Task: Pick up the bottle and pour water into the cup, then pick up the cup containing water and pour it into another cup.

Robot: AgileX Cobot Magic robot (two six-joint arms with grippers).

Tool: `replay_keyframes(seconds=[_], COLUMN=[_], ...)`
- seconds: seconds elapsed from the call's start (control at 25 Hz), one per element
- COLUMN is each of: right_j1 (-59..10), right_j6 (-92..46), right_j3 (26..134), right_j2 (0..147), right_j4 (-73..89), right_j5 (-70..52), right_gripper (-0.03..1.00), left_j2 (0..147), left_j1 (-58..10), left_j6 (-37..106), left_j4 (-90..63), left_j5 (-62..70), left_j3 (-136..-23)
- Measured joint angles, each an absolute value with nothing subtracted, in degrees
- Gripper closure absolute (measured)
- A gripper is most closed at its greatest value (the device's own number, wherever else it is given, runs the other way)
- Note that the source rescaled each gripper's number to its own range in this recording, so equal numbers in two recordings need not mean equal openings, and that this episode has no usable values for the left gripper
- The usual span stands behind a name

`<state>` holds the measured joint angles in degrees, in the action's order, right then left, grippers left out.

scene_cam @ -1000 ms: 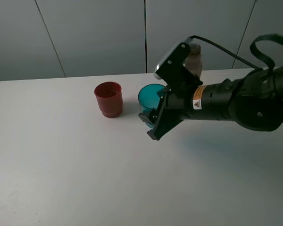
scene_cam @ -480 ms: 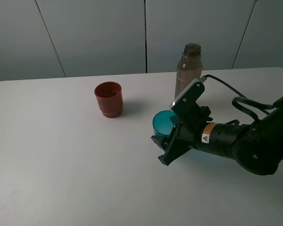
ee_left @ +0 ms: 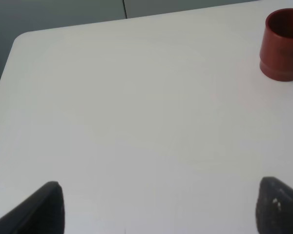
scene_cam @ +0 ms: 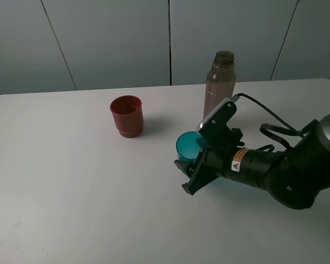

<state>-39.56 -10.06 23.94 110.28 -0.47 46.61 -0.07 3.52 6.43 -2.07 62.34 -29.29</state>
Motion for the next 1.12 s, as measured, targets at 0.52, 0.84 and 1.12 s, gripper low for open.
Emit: replay_keyframes(seconds=[0.52, 0.84, 1.12], right_j1=[-39.56, -39.56, -39.02], right_j6=[-9.92, 0.0, 2.15], right_j3=[23.84, 23.73, 23.73], right_j2=[97.73, 79.12, 57.29], right_j4=[-0.71, -0.82, 7.18], right_j5=[41.87, 23.63, -7.41], right_gripper=[-0.03, -0.03, -0.03], left_j2=[-0.07, -0.07, -0.07], left_j1=[3.52, 3.52, 3.52], left_j6=[6.41, 6.41, 6.41], left_j4=[-1.86, -1.86, -1.86], left_j5=[62.34, 62.34, 62.34], left_j3=[-29.29, -29.29, -29.29])
